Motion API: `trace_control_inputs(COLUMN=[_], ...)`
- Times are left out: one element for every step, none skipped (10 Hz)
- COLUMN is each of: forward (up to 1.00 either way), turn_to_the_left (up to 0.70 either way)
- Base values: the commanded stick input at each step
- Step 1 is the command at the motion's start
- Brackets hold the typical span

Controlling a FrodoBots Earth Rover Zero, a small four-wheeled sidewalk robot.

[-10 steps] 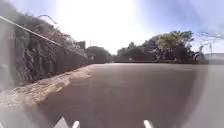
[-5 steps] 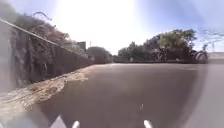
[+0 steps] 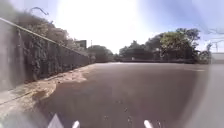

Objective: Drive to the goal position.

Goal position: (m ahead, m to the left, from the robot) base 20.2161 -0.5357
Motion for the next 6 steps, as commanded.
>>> trace_control_inputs(forward=[1.0,1.0,1.0,1.0,1.0,1.0], turn_to_the_left=[0.0,0.0,0.0,0.0,0.0,0.0])
